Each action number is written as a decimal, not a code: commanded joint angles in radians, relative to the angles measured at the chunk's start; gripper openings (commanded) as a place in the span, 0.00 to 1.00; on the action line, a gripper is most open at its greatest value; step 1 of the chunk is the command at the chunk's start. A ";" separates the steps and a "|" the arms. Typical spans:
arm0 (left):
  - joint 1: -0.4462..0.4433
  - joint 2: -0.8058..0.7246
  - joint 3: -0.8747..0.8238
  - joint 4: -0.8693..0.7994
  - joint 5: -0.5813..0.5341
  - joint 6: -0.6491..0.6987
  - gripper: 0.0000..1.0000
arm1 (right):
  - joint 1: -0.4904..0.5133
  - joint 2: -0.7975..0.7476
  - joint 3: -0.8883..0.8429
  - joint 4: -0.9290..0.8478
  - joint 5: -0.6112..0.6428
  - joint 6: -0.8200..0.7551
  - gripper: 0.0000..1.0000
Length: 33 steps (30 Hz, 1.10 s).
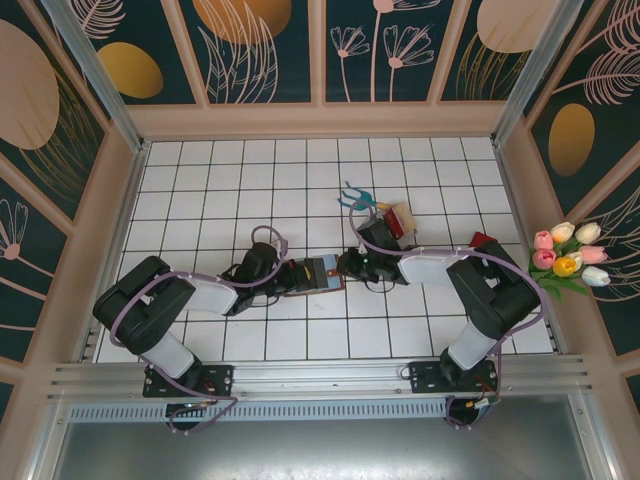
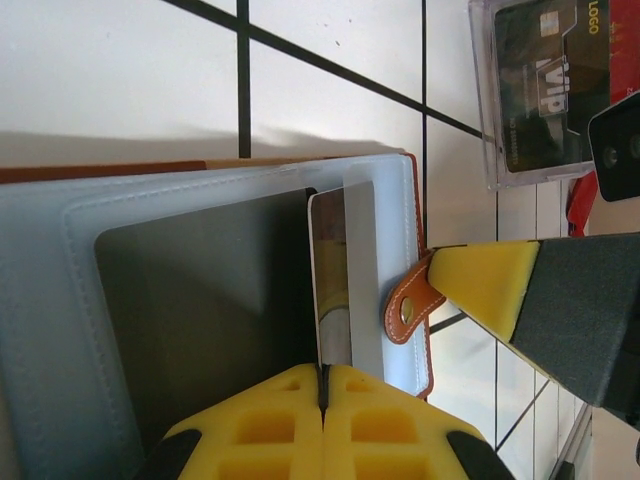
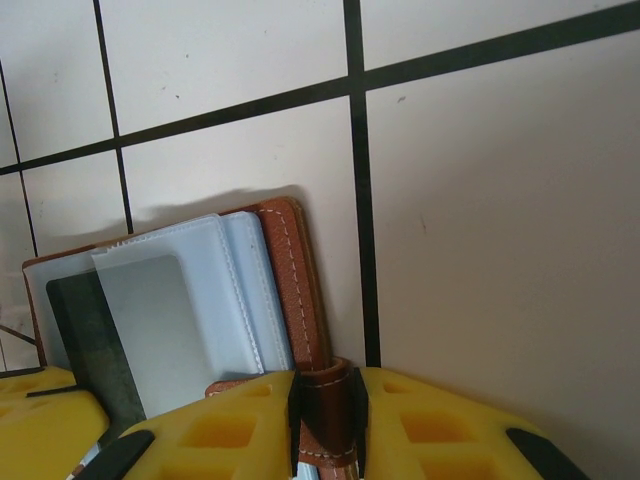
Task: Put the credit cards into the card holder
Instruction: Insert the credit card into the card slot.
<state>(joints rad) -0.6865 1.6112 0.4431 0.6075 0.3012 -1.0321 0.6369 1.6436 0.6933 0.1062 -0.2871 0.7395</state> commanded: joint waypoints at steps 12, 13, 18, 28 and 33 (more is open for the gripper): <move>-0.065 0.079 0.157 -0.193 -0.009 0.039 0.33 | 0.024 0.022 -0.012 0.013 -0.028 0.029 0.23; -0.071 0.079 0.164 -0.210 -0.015 0.042 0.35 | 0.024 0.018 -0.015 0.014 -0.027 0.032 0.23; -0.078 0.055 0.199 -0.328 -0.085 0.074 0.40 | 0.029 0.013 -0.020 0.010 -0.012 0.039 0.23; -0.078 0.009 0.210 -0.398 -0.122 0.100 0.35 | 0.029 0.014 -0.008 -0.014 -0.003 0.028 0.24; -0.078 0.013 0.217 -0.423 -0.142 0.104 0.36 | 0.030 0.018 -0.008 -0.011 -0.006 0.031 0.23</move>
<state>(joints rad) -0.7597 1.6165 0.6418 0.2417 0.1833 -0.9493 0.6548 1.6466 0.6926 0.1162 -0.2855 0.7654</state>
